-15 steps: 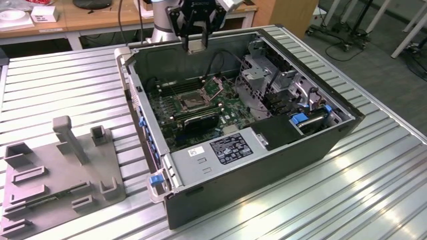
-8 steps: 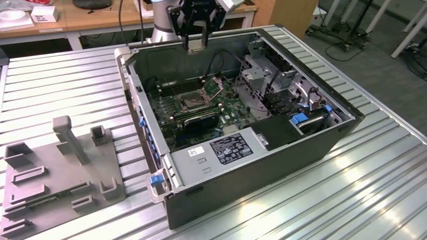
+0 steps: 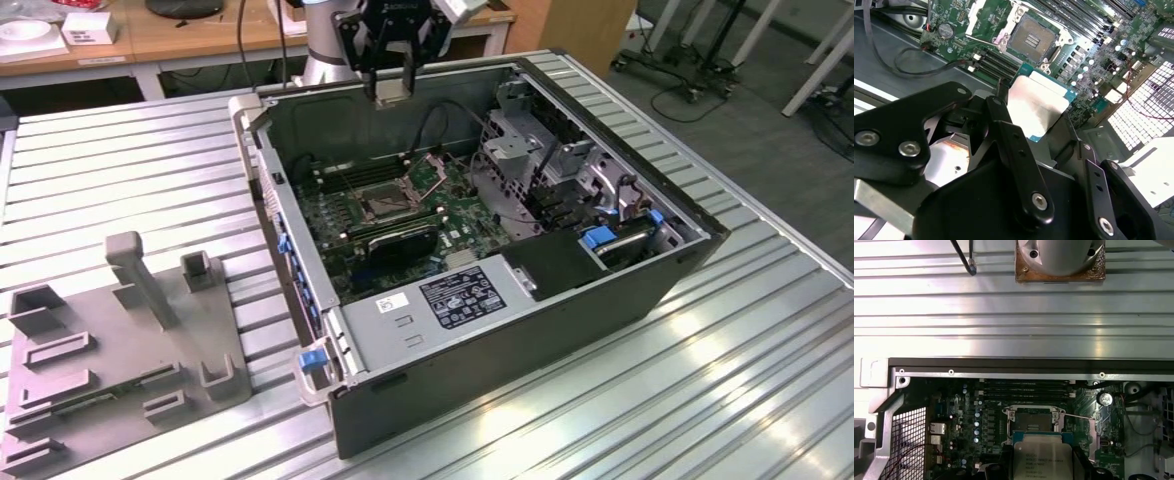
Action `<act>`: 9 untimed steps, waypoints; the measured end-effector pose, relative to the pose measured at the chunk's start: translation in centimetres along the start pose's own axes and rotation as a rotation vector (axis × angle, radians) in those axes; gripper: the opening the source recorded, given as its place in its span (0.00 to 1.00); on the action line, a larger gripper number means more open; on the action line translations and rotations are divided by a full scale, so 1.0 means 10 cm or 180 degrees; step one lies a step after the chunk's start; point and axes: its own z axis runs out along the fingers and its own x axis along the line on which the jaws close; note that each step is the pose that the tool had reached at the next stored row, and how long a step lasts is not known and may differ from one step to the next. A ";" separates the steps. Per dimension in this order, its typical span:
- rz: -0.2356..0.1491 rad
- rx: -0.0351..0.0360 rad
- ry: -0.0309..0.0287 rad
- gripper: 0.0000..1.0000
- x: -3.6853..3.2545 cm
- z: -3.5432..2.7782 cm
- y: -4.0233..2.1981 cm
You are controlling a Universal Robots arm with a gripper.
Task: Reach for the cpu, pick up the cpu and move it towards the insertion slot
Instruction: 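Pick up the cpu and move it towards the insertion slot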
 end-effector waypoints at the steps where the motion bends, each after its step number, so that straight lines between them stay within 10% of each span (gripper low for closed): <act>1: 0.0000 0.0000 0.0000 0.55 0.002 0.000 0.000; 9: 0.0000 0.0000 0.0000 0.55 0.022 0.000 0.000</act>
